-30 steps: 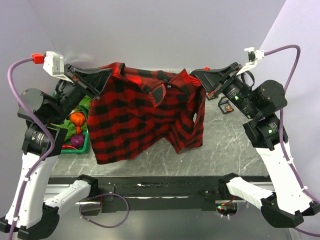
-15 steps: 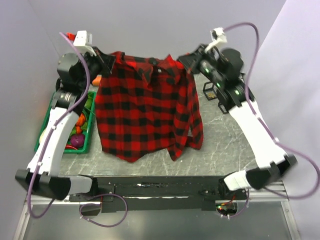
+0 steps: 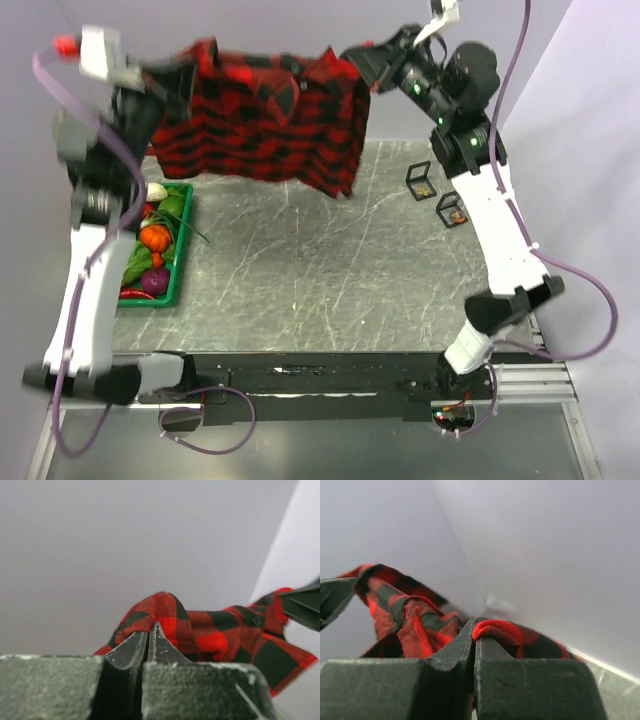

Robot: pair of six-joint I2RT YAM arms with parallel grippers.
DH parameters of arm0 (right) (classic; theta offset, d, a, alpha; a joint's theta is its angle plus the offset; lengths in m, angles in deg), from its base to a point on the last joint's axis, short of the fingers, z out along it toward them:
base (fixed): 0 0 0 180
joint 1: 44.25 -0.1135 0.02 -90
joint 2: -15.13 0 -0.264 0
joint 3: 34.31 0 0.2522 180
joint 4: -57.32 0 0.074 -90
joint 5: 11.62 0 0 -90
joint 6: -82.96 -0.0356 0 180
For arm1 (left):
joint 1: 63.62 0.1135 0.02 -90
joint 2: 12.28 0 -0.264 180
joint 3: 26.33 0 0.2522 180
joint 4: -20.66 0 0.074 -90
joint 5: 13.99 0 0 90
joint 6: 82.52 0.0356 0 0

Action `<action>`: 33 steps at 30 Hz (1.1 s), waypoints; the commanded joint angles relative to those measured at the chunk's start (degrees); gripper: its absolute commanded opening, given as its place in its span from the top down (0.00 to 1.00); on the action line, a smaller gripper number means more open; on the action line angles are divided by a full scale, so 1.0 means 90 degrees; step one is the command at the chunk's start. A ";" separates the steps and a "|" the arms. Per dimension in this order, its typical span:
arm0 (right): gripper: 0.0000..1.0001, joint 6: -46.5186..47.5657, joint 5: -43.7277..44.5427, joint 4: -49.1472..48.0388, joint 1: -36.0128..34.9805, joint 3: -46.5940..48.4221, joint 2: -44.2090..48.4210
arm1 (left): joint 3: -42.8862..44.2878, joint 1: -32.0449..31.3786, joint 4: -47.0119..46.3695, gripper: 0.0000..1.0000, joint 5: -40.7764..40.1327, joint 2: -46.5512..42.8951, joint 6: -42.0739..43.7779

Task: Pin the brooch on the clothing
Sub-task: Adjust the crumpled clothing at the center of the board.

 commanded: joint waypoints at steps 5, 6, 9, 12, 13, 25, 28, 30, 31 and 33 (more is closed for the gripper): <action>1.00 0.0444 0.0419 -0.1205 0.0382 -0.5255 0.1986 | -0.5035 -0.0643 -0.1462 0.99 -0.0057 -0.2615 -0.1047; 1.00 0.0377 0.0546 -0.1234 0.0411 -0.5754 0.2268 | -0.5910 -0.0878 -0.1413 0.99 -0.0242 -0.2725 -0.1135; 1.00 0.0172 0.0830 -0.1244 0.0450 -0.7318 0.2621 | -0.7182 -0.1960 -0.1199 0.99 -0.0546 -0.2979 -0.1690; 1.00 0.0054 0.1045 -0.0797 0.0440 -0.8052 0.2700 | -0.7937 -0.2490 -0.0829 0.99 -0.0917 -0.3087 -0.2325; 1.00 0.0015 0.1162 -0.0641 0.0450 -0.8266 0.2710 | -0.8046 -0.2714 -0.0711 0.99 -0.0947 -0.3107 -0.2452; 0.48 -0.0190 0.3623 0.1254 0.0440 -0.8513 0.3286 | -0.8371 -0.3741 0.0272 0.03 0.0284 -0.2989 -0.2417; 0.31 -0.0239 0.3585 0.1343 0.0431 -0.8590 0.3685 | -0.7649 -0.3732 0.0764 0.04 -0.0583 -0.3107 -0.2007; 0.27 -0.0239 0.3565 0.1363 0.0392 -0.8717 0.4056 | -0.7199 -0.3732 0.0902 0.04 -0.1353 -0.2990 -0.1820; 0.25 -0.0230 0.3613 0.1431 0.0372 -0.8747 0.4183 | -0.7072 -0.3722 0.0911 0.04 -0.1570 -0.2893 -0.1587; 0.23 -0.0210 0.3624 0.1499 0.0333 -0.8834 0.4535 | -0.6584 -0.3635 0.1018 0.04 -0.1990 -0.2279 -0.1342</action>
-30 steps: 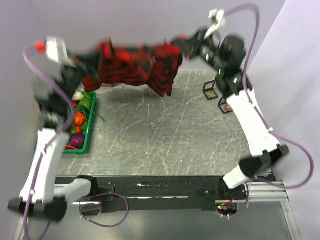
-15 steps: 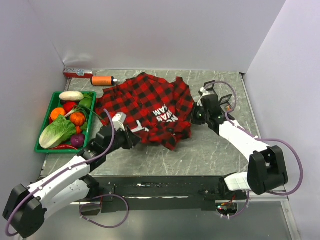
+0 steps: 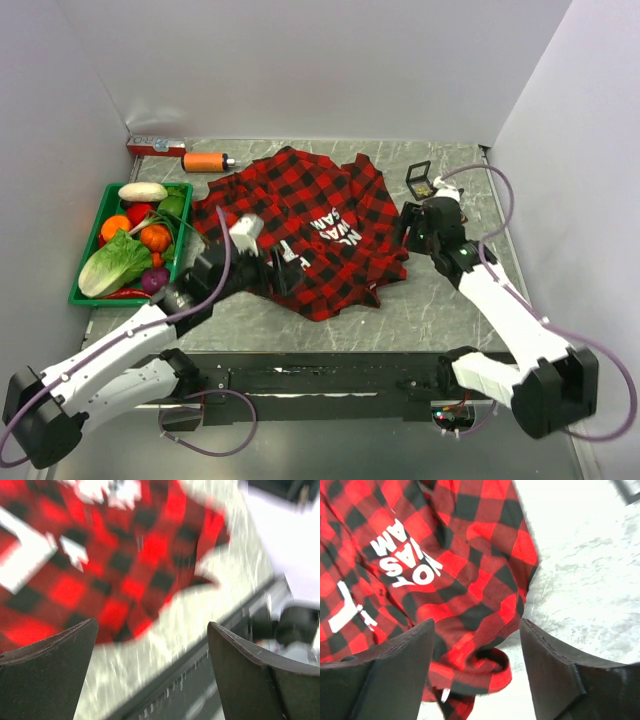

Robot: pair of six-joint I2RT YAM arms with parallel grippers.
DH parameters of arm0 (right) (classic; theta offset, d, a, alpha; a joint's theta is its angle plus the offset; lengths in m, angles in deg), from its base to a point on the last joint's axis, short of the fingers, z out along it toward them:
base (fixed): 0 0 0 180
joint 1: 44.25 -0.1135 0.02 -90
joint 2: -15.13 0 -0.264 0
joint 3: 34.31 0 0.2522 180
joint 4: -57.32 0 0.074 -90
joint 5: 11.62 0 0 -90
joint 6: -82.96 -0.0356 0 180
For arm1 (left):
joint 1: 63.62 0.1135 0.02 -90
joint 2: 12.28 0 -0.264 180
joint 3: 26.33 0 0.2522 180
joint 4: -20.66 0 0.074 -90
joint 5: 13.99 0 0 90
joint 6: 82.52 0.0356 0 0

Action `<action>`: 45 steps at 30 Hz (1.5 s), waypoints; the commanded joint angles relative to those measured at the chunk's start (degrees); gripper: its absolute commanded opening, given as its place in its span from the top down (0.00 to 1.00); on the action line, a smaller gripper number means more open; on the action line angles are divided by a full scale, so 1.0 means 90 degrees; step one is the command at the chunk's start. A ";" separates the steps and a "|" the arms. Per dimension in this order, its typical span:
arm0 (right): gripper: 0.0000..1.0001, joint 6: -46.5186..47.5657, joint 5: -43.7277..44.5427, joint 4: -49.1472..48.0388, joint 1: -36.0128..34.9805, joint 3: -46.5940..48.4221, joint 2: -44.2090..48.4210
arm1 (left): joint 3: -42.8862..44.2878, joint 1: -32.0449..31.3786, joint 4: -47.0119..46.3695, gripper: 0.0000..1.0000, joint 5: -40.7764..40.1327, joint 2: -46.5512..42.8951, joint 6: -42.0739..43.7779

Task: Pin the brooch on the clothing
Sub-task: Adjust the crumpled clothing at the center of the board.

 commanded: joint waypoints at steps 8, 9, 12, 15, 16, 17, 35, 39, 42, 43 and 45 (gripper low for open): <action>0.20 -0.0233 -0.0586 -0.0158 -0.0711 -0.0656 0.1152 | 0.2408 0.1412 0.0128 0.04 -0.1733 0.3397 0.1202; 0.20 -0.0252 -0.0616 -0.0245 -0.0838 -0.0685 0.1045 | 0.2476 0.1511 0.0031 0.04 -0.1694 0.3564 0.1164; 0.20 -0.0330 -0.0859 -0.0644 -0.1229 -0.0695 0.0527 | 0.2409 0.1708 -0.0350 0.04 -0.1334 0.4023 0.1047; 0.18 -0.0496 -0.1707 -0.1503 -0.1269 -0.1035 0.0039 | 0.2224 0.1727 -0.0585 0.04 -0.1031 0.4395 0.0891; 0.18 -0.0593 -0.1836 -0.1989 -0.1250 -0.1104 -0.0262 | 0.1991 0.1727 -0.0750 0.04 -0.0952 0.4473 0.0842; 0.18 -0.0633 -0.1924 -0.2081 -0.1230 -0.1115 -0.0449 | 0.1834 0.1718 -0.0780 0.04 -0.0874 0.4473 0.0783; 0.19 -0.0311 -0.1495 -0.0755 -0.0400 0.1373 -0.4209 | -0.1184 0.0265 -0.1845 0.04 -0.0552 0.2814 -0.0789; 0.19 -0.0184 -0.1583 -0.0481 -0.0331 0.2194 -0.5000 | -0.1575 -0.0546 -0.2089 0.04 -0.0707 0.2443 -0.1666; 0.19 -0.0067 -0.1710 -0.0149 -0.0331 0.3072 -0.5635 | -0.1732 -0.1220 -0.2352 0.04 -0.0766 0.2247 -0.2116; 0.20 -0.0019 -0.1759 0.0074 -0.0331 0.3326 -0.5946 | -0.1703 -0.1367 -0.2459 0.03 -0.0776 0.2266 -0.2166; 0.20 0.0030 -0.1788 0.0290 -0.0351 0.4068 -0.6231 | -0.1625 -0.1651 -0.2664 0.04 -0.0776 0.2383 -0.2245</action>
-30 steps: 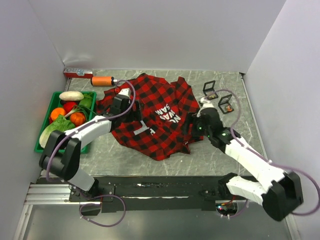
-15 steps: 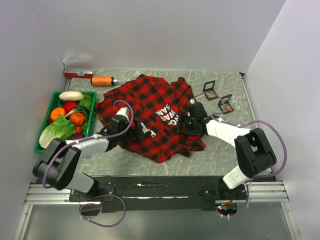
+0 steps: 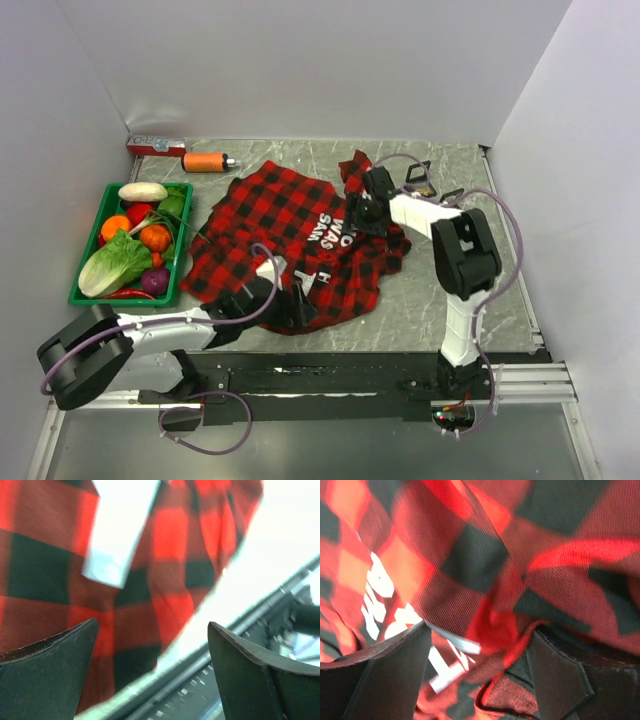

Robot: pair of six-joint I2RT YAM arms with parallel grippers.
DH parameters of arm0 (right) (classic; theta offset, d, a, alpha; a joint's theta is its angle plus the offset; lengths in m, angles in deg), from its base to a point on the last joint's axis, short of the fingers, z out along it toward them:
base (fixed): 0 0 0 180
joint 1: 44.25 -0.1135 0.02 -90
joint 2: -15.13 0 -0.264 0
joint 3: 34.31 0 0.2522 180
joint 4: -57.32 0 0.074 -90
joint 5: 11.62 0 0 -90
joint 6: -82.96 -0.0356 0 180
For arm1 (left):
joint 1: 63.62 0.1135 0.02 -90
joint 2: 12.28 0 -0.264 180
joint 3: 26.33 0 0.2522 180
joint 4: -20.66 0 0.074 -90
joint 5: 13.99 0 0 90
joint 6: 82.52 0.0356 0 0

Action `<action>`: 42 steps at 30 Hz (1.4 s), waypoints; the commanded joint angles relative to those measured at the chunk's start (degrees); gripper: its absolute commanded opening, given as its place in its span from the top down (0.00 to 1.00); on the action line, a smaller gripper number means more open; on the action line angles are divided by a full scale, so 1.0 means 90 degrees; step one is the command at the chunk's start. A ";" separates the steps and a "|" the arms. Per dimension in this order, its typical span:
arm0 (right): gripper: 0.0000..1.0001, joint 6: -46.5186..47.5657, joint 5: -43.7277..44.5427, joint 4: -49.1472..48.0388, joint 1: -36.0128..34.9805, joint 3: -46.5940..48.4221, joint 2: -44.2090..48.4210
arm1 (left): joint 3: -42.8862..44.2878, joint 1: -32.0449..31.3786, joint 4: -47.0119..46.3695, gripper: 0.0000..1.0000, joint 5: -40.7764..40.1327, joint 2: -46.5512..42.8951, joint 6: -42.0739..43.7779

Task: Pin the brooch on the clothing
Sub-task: Adjust the crumpled clothing at the center of the board.

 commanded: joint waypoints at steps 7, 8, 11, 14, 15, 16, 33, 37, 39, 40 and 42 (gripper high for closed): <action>0.20 0.0564 -0.0405 0.0863 -0.0104 0.2491 -0.1349 | 0.1115 -0.1325 -0.0975 0.04 0.0479 0.1607 -0.0284; 0.20 0.0603 -0.0551 0.0883 -0.0094 0.2676 -0.1330 | 0.1302 -0.1365 -0.0829 0.04 0.0441 0.1648 -0.0196; 0.22 0.0866 -0.0485 0.1058 -0.0114 0.2844 -0.0941 | 0.1850 -0.1355 0.0010 0.04 0.0041 0.1318 0.0398; 0.21 0.1120 -0.0260 0.1127 -0.0143 0.2534 -0.0092 | 0.2309 -0.1239 0.1152 0.04 -0.0767 0.0654 0.1003; 0.21 0.1179 -0.0134 0.1050 -0.0153 0.2358 0.0481 | 0.2407 -0.1141 0.1367 0.04 -0.0848 0.0295 0.1113; 0.21 0.1170 -0.0065 0.0981 -0.0182 0.2134 0.0786 | 0.2427 -0.1015 0.1630 0.04 -0.0907 0.0117 0.1201; 0.20 -0.0382 -0.0015 -0.1108 -0.1432 -0.3103 0.3475 | 0.1530 0.3009 0.1226 0.04 0.0156 -0.0161 0.1827; 0.20 -0.0637 -0.0269 -0.1460 -0.1442 -0.3532 0.3378 | 0.1373 0.3147 0.0785 0.04 0.0430 0.0388 0.1748; 0.20 -0.0637 -0.0114 -0.1412 -0.1442 -0.3552 0.3261 | 0.1237 0.3147 0.0686 0.04 0.0576 0.0593 0.1729; 0.19 -0.0618 -0.0065 -0.1344 -0.1413 -0.3514 0.3202 | 0.1187 0.3147 0.0608 0.03 0.0606 0.0623 0.1710; 0.19 -0.0559 -0.0015 -0.1305 -0.1345 -0.3465 0.2998 | 0.0954 0.3147 0.0511 0.03 0.0684 0.0662 0.1631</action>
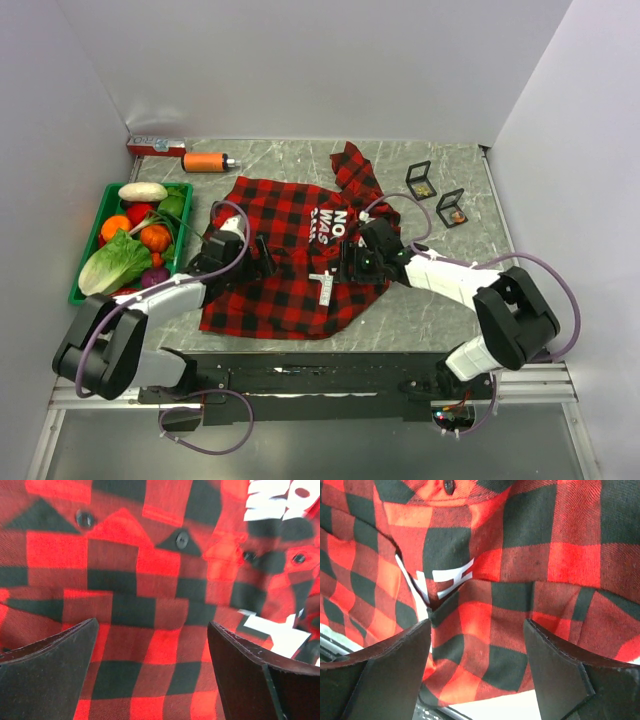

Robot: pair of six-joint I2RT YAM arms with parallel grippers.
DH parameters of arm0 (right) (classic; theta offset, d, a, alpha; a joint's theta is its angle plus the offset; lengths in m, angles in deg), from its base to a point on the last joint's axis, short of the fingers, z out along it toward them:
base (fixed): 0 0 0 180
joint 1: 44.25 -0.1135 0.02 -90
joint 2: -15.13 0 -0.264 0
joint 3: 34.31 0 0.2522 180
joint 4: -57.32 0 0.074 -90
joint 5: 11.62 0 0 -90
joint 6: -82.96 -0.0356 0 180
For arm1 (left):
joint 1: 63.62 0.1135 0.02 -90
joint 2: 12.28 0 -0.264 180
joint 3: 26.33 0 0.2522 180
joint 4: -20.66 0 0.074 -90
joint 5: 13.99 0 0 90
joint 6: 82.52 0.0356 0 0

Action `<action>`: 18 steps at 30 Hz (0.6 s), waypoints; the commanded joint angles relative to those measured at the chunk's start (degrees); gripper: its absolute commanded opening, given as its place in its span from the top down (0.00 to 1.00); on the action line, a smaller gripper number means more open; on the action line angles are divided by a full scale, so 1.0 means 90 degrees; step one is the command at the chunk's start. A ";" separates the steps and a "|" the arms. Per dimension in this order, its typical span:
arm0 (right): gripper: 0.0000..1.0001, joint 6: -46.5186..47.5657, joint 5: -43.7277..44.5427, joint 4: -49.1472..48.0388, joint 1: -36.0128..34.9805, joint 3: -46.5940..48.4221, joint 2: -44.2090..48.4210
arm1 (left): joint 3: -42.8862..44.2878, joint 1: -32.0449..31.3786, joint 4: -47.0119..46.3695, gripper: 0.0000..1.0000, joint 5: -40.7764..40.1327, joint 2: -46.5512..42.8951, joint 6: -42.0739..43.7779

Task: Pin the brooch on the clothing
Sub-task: Adjust the crumpled clothing at the center of the board.

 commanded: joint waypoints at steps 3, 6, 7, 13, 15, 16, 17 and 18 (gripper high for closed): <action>0.19 -0.0102 -0.0057 -0.0336 0.0353 0.0203 -0.0608 | -0.0662 0.0007 -0.0817 0.03 0.0459 -0.0086 -0.0249; 0.19 -0.0083 -0.0204 -0.0375 0.0607 0.0330 -0.0794 | -0.1121 -0.0013 -0.1012 0.03 0.0624 -0.0378 -0.0571; 0.19 -0.0073 -0.0214 -0.0355 0.0657 0.0417 -0.0834 | -0.1230 -0.0110 -0.1041 0.03 0.0644 -0.0467 -0.0668; 0.19 0.0132 -0.0126 -0.0072 0.0901 0.1012 -0.1136 | -0.1816 -0.1347 -0.0954 0.03 0.0352 -0.1179 -0.1401; 0.19 0.0229 -0.0135 0.0073 0.0970 0.1247 -0.1428 | -0.1992 -0.1730 -0.1041 0.03 0.0235 -0.1452 -0.1850; 0.19 0.0249 -0.0145 0.0123 0.0989 0.1509 -0.1527 | -0.2031 -0.2099 -0.1090 0.03 0.0089 -0.1531 -0.2122; 0.19 0.0307 -0.0136 0.0162 0.1038 0.1647 -0.1740 | -0.2080 -0.2267 -0.1129 0.04 0.0020 -0.1677 -0.2250; 0.19 0.0327 -0.0155 0.0278 0.1058 0.1958 -0.1858 | -0.2100 -0.2433 -0.1197 0.03 -0.0048 -0.1727 -0.2367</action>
